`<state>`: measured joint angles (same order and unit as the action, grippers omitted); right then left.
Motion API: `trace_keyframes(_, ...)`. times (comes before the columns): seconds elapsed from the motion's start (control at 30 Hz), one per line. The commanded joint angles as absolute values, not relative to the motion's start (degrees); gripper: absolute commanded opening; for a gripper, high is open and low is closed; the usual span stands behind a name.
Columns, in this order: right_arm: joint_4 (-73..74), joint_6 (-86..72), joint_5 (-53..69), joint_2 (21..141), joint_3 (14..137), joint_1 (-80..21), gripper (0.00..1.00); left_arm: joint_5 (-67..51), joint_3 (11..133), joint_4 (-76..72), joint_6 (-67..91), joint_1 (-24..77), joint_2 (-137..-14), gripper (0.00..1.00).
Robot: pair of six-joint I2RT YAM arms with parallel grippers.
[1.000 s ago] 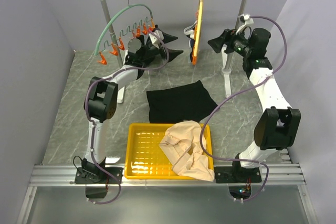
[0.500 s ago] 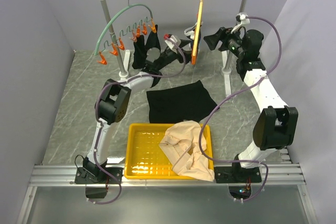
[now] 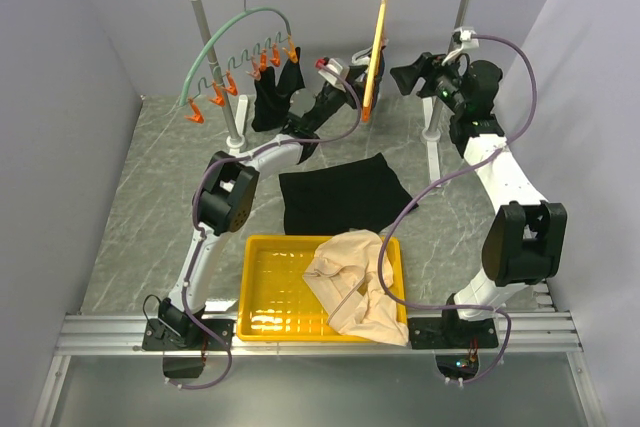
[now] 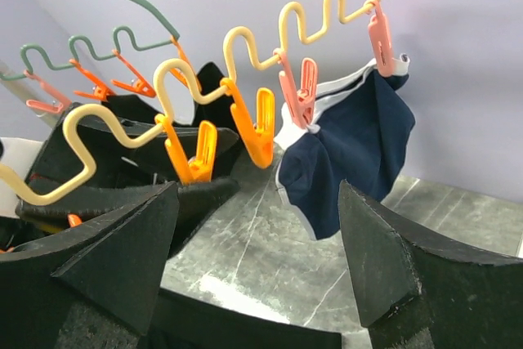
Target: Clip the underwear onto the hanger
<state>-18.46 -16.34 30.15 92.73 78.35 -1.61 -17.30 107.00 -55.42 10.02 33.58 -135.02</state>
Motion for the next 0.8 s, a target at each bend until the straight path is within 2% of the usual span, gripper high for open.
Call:
trace_keyframes(0.0,-22.59,-17.49,31.55,92.28,78.66,-0.88,0.85,-15.20,110.39,-57.31,11.69,34.10,-135.26,0.50)
trace_keyframes(0.03,-22.59,-17.75,31.99,92.37,78.75,-0.79,0.85,-15.55,110.65,-57.13,11.69,34.01,-135.35,0.48)
trace_keyframes(0.17,-22.94,-18.89,34.01,92.90,79.45,-0.70,0.84,-17.31,110.57,-56.95,11.69,34.10,-135.18,0.26)
trace_keyframes(0.23,-23.38,-20.03,35.33,93.42,80.06,-0.70,0.83,-18.54,110.39,-56.87,11.69,34.10,-135.00,0.22)
trace_keyframes(0.47,-26.63,-28.54,41.65,96.50,81.82,-0.70,0.76,-21.44,107.84,-57.83,11.78,33.75,-133.51,0.13)
trace_keyframes(0.77,-27.69,-32.78,42.45,100.63,85.25,-1.32,0.76,-23.81,106.44,-57.39,11.43,33.40,-132.10,0.11)
